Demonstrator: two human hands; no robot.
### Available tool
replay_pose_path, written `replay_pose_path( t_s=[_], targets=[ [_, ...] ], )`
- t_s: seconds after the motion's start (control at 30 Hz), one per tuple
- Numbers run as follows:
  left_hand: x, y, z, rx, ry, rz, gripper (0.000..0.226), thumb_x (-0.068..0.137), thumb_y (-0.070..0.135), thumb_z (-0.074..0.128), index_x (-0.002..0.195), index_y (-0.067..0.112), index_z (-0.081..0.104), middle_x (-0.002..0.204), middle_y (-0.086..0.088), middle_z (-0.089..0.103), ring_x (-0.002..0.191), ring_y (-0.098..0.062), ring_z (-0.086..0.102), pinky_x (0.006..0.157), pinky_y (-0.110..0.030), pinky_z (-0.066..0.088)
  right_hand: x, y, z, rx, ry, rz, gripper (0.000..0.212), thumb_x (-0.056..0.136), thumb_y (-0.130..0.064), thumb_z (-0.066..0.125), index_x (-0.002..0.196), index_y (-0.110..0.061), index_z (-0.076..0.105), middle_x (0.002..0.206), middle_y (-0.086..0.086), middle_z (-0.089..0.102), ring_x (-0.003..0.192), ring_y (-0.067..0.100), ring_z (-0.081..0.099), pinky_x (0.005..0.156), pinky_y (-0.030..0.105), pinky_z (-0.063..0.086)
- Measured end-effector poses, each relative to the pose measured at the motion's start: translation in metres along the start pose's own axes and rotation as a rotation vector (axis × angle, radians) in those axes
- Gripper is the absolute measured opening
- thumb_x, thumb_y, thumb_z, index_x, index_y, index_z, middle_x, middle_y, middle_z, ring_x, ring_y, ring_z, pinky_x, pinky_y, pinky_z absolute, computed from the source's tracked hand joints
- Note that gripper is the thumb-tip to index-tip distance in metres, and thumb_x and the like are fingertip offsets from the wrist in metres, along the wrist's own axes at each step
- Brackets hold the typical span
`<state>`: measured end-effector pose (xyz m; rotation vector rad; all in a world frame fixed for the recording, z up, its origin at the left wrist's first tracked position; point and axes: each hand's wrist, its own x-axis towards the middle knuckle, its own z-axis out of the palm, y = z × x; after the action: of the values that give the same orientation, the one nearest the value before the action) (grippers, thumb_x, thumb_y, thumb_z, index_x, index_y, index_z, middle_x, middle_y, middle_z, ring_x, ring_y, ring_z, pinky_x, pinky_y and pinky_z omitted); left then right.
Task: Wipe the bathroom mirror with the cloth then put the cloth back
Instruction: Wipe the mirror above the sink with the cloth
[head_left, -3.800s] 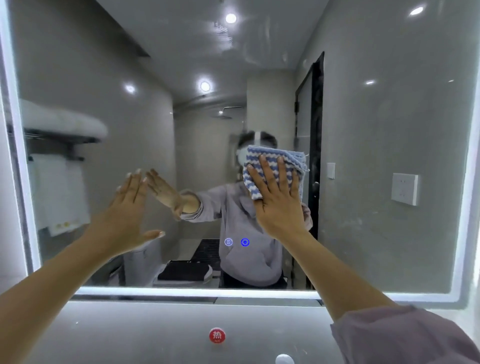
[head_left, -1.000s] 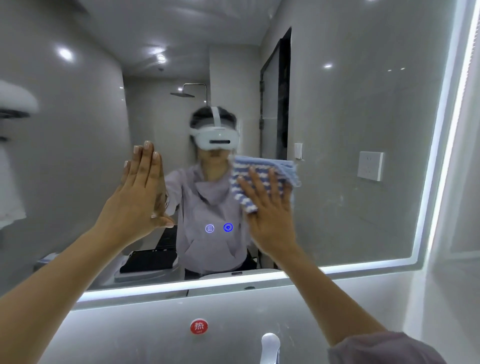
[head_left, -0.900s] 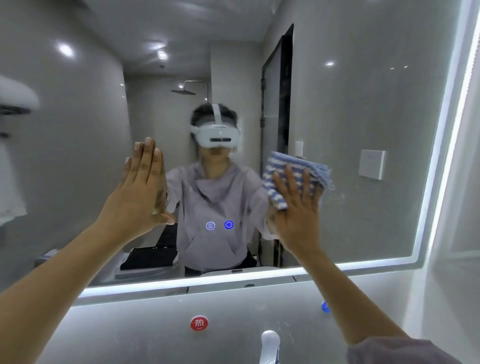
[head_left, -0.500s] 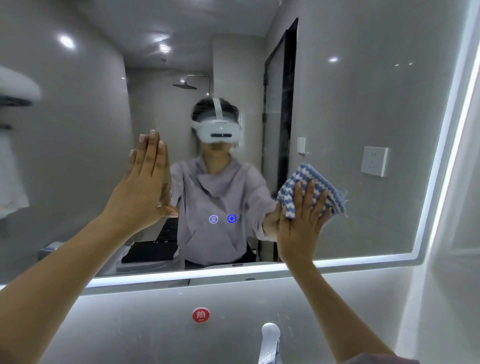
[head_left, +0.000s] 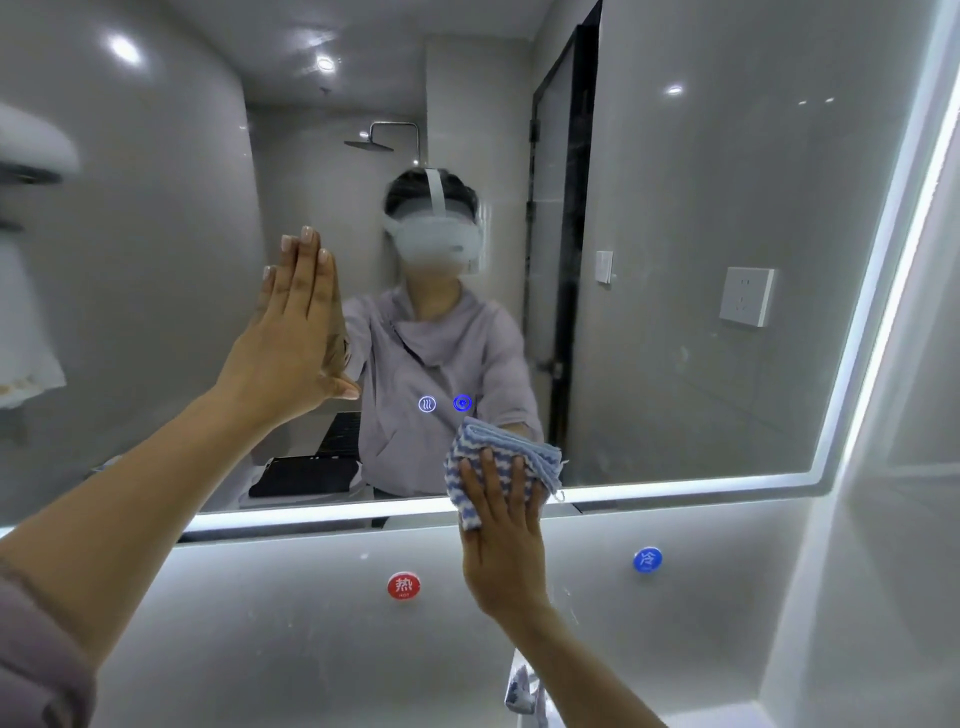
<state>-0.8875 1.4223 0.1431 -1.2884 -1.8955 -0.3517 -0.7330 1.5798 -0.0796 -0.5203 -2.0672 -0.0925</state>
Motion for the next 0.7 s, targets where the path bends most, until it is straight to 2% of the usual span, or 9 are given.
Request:
replay_pose_path(
  t_s=[0.13,0.23,0.27,0.33,0.43,0.5,0.57,0.63,0.7],
  targets=[
    [0.001,0.000,0.000,0.016,-0.008,-0.011,0.145,0.050,0.050,0.084,0.143,-0.002,-0.015,0.151,-0.014,-0.025,0.139,-0.027,-0.026,0.115,-0.038,-0.011,0.005,0.037,-0.015,-0.004,0.024,0.013,0.056,0.093,-0.024,0.035,0.148,-0.023,0.024,0.158,-0.004,0.022,0.148,0.019,0.001,0.118,0.043,0.002],
    [0.002,-0.001,0.002,0.027,-0.016,-0.013,0.146,0.049,0.050,0.085,0.144,-0.002,-0.013,0.152,-0.015,-0.023,0.140,-0.028,-0.024,0.115,-0.037,-0.014,0.009,0.080,-0.033,-0.084,0.079,0.093,0.056,0.093,-0.016,0.037,0.148,-0.011,0.029,0.158,0.003,0.022,0.148,0.021,-0.004,0.116,0.053,0.009],
    [0.002,-0.001,0.002,0.032,-0.020,-0.014,0.146,0.049,0.050,0.085,0.144,-0.002,-0.014,0.152,-0.015,-0.024,0.140,-0.028,-0.024,0.113,-0.034,-0.018,0.010,0.093,-0.039,-0.112,0.092,0.116,0.059,0.093,-0.013,0.038,0.150,-0.008,0.023,0.156,0.010,0.025,0.148,0.025,-0.001,0.114,0.058,0.014],
    [0.002,-0.001,0.003,0.036,-0.021,-0.018,0.148,0.048,0.050,0.085,0.143,-0.001,-0.016,0.151,-0.013,-0.026,0.140,-0.027,-0.025,0.110,-0.028,-0.023,0.011,0.113,-0.050,-0.136,0.106,0.171,0.066,0.095,-0.016,0.033,0.152,-0.017,0.001,0.152,0.019,0.024,0.144,0.039,0.009,0.112,0.064,0.015],
    [0.003,-0.002,0.002,0.046,-0.023,-0.021,0.149,0.047,0.050,0.085,0.143,-0.001,-0.017,0.151,-0.013,-0.027,0.140,-0.027,-0.026,0.110,-0.027,-0.025,0.012,0.114,-0.055,-0.103,0.140,0.238,0.069,0.096,-0.023,0.030,0.151,-0.027,-0.011,0.154,0.016,0.014,0.142,0.043,0.007,0.113,0.061,0.007],
    [0.003,-0.002,0.003,0.056,-0.025,-0.024,0.149,0.047,0.051,0.085,0.143,-0.001,-0.016,0.152,-0.014,-0.026,0.140,-0.028,-0.025,0.110,-0.028,-0.024,0.013,0.104,-0.052,-0.085,0.141,0.269,0.069,0.097,-0.021,0.034,0.151,-0.024,-0.009,0.155,0.016,0.011,0.144,0.040,0.002,0.114,0.059,0.003],
    [0.003,-0.002,0.003,0.061,-0.023,-0.025,0.148,0.047,0.051,0.085,0.144,-0.002,-0.015,0.152,-0.015,-0.025,0.140,-0.029,-0.024,0.111,-0.028,-0.024,0.014,0.091,-0.047,-0.056,0.121,0.288,0.064,0.096,-0.021,0.033,0.152,-0.014,0.004,0.155,0.018,0.014,0.144,0.041,0.004,0.114,0.061,0.005],
    [0.003,-0.002,0.004,0.062,-0.024,-0.028,0.149,0.047,0.050,0.085,0.144,-0.001,-0.014,0.152,-0.015,-0.024,0.140,-0.029,-0.024,0.110,-0.028,-0.024,0.014,0.074,-0.041,-0.043,0.101,0.222,0.059,0.093,-0.022,0.033,0.149,-0.007,0.021,0.154,0.017,0.021,0.141,0.039,0.011,0.112,0.061,0.012],
    [0.003,-0.002,0.005,0.059,-0.020,-0.027,0.149,0.046,0.050,0.086,0.144,-0.001,-0.015,0.152,-0.015,-0.025,0.140,-0.029,-0.024,0.111,-0.029,-0.024,0.014,0.053,-0.034,-0.050,0.072,0.126,0.059,0.093,-0.024,0.032,0.150,-0.012,0.020,0.155,0.012,0.022,0.143,0.035,0.007,0.110,0.057,0.012]
  ],
)
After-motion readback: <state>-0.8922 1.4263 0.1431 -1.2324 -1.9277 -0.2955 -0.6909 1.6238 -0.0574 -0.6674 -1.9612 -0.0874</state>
